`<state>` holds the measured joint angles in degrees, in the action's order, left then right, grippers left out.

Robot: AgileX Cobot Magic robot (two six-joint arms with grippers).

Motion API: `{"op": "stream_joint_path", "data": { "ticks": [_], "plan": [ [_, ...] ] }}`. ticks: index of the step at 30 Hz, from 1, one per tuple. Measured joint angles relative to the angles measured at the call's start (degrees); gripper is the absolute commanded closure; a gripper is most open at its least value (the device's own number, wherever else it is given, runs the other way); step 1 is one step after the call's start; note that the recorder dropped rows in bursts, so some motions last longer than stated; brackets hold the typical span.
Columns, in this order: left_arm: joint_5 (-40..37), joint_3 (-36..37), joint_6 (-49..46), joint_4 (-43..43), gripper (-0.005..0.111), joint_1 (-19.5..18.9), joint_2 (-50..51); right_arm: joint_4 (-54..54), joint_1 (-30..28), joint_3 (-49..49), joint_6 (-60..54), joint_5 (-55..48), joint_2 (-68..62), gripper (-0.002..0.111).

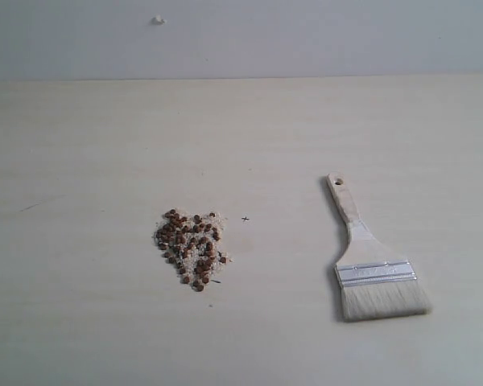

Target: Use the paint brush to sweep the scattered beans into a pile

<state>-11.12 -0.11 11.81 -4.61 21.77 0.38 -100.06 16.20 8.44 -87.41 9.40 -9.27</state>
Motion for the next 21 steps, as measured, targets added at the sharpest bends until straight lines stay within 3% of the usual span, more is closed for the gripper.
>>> {"op": "stream_joint_path", "data": {
  "ticks": [11, 21],
  "plan": [
    [0.00, 0.00, 0.00, 0.00, 0.107, 0.00, 0.00, 0.00, 0.00, -1.69, -3.69, 2.89, 8.97, 0.108],
    [0.00, 0.00, 0.00, 0.00, 0.107, 0.00, 0.00, 3.40, 0.00, -2.81, -1.31, -5.40, 8.97, 0.108]
  ]
}}
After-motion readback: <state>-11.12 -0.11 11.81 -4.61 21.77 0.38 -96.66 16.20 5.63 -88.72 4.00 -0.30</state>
